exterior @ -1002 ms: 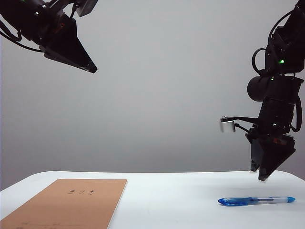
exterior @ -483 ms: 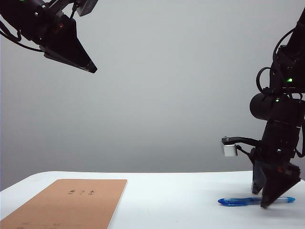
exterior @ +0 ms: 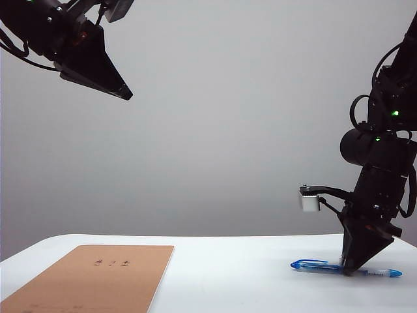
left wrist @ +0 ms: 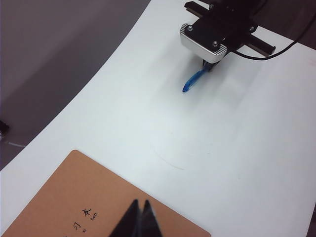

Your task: Pick up a pen on the table and place it on the notebook.

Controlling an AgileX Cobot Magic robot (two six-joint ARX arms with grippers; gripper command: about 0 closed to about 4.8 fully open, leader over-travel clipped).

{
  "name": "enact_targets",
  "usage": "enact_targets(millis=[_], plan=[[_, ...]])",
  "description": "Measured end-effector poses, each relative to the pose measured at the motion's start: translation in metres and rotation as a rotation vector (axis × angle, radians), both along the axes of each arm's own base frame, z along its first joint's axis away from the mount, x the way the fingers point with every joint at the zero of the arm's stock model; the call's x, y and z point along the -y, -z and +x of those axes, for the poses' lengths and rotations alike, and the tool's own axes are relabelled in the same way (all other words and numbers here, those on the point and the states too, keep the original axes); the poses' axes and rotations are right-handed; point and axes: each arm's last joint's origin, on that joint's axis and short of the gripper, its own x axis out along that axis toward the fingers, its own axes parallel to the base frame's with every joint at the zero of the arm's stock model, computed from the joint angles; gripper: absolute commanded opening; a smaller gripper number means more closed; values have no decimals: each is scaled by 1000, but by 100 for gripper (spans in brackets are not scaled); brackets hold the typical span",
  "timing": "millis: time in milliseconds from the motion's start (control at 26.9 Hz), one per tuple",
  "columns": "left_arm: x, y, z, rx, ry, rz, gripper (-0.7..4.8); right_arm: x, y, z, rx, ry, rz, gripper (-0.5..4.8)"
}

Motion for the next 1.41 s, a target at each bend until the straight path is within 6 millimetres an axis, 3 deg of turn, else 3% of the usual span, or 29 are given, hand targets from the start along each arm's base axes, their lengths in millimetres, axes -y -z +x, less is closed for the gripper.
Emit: enact_targets(millis=[260,334,371,445,557,668,705,742,891,1002,1039,1113,1262,1410], plan=[[0,0,0,-5,-2,-1,-5,-7,-13,6,-47,29,-29,12],[0,0,0,-17,-13,-9,-5,-14,-37,13,-25,46,-20,12],[0,0,0,-20,-15,-10,-5,-19,-61,18,12,54,15,12],[0,0,0,-29,-24,-16,-5,-30,-91,22,43,77,116,12],[-2,-5,-6,-49,-50,-25,-5,-52,-113,25,-8,201,217,12],[-12,-27,-26,34,-165,49,-5,-104,-135,17,-45,260,282,13],[-14,-31,-31,48,-193,69,-5,-113,-138,15,-48,255,289,23],[-20,-39,-42,67,-241,105,-5,-142,-147,6,-47,222,312,29],[-34,-52,-76,65,-345,207,-5,-214,-164,-17,-3,176,410,53],[-39,-55,-92,51,-361,231,-5,-248,-156,-11,-25,199,455,53],[-41,-58,-99,54,-362,230,-5,-261,-140,-2,-57,221,449,53],[-43,-59,-106,44,-361,235,-5,-274,-113,9,-114,263,404,53],[-44,-57,-110,16,-358,249,-5,-287,-90,17,-163,293,373,53],[-44,-56,-111,4,-357,255,-5,-308,-53,9,-253,304,333,54]])
